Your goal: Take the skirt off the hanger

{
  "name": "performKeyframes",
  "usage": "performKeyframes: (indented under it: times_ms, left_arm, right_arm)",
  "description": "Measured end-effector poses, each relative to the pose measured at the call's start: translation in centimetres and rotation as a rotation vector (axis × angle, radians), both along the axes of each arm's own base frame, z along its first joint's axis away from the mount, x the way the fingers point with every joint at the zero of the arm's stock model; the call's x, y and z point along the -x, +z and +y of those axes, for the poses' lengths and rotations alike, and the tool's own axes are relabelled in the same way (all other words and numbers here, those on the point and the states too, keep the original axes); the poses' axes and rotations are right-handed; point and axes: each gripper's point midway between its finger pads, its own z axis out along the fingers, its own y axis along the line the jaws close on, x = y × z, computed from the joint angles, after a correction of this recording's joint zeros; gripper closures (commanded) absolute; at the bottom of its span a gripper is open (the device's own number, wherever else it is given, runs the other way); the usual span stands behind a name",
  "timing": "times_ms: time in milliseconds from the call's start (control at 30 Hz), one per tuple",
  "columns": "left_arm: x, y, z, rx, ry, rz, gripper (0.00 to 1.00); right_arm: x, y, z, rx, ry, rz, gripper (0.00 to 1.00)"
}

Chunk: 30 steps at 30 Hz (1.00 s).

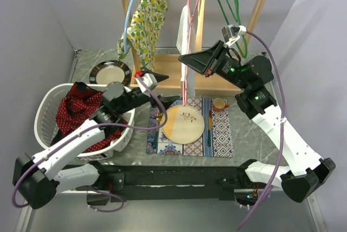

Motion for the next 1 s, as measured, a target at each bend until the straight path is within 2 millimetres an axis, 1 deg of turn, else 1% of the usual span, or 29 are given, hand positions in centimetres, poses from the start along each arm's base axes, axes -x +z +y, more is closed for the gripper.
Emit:
performKeyframes:
  times_ms: [67,133,267,333,367,400,467,500,567,600,667,767,867,933,1000]
  left_arm:
    - [-0.4,-0.8,-0.6,-0.019,0.006,0.002,0.07]
    - [-0.7,-0.9,-0.8,-0.022,0.016,-0.008,0.08]
    - [-0.9,0.0,-0.9,-0.002,0.02,-0.053,0.08]
    - [-0.8,0.3,-1.1,0.008,0.011,-0.067,0.12]
    - [-0.7,0.4,-1.3,0.012,0.002,-0.073,0.16]
    - [-0.8,0.4,-1.4,0.014,-0.001,-0.076,0.25]
    - [-0.9,0.2,-1.6,0.011,-0.004,-0.075,0.38]
    - [-1.0,0.0,-1.7,0.008,-0.004,-0.075,0.52]
    - [-1.4,-0.5,-1.9,0.0,-0.001,-0.071,0.65]
    - [-1.5,-0.7,-2.0,-0.005,0.0,-0.07,0.8]
    - [-1.6,-1.0,-2.1,-0.012,0.001,-0.067,0.98]
    - [-1.7,-1.1,-1.9,-0.021,0.01,-0.068,0.99]
    - [-1.6,-1.4,-1.4,-0.039,0.031,-0.043,0.99]
    - [-1.3,-1.0,-0.6,-0.038,0.054,-0.038,0.99]
    - [-0.8,-0.1,0.3,-0.027,0.078,-0.04,0.99]
  right_arm:
    - [0.0,-0.2,0.1,0.001,0.005,0.007,1.0]
    - [0.0,-0.3,0.1,0.0,0.01,0.012,1.0]
    - [0.3,-0.6,0.2,-0.004,0.029,0.019,1.0]
    - [0.3,-0.8,0.2,-0.003,0.033,0.021,1.0]
    - [0.4,-0.8,0.2,-0.004,0.035,0.021,1.0]
    - [0.4,-0.8,0.2,-0.004,0.038,0.021,1.0]
    - [0.5,-0.7,0.2,-0.006,0.039,0.018,1.0]
    - [0.5,-0.6,0.2,-0.007,0.041,0.014,1.0]
    - [0.6,-0.6,0.2,-0.012,0.042,0.006,1.0]
    - [0.6,-0.6,0.2,-0.012,0.042,0.005,1.0]
    - [0.5,-0.8,0.2,-0.009,0.041,0.008,1.0]
    - [0.4,-1.2,0.1,0.003,0.034,0.014,1.0]
    - [0.1,-1.6,-0.4,0.023,0.005,0.011,1.0]
    - [-0.3,-1.8,-0.9,0.037,-0.027,0.011,1.0]
    - [-0.8,-2.1,-1.7,0.05,-0.066,0.009,1.0]
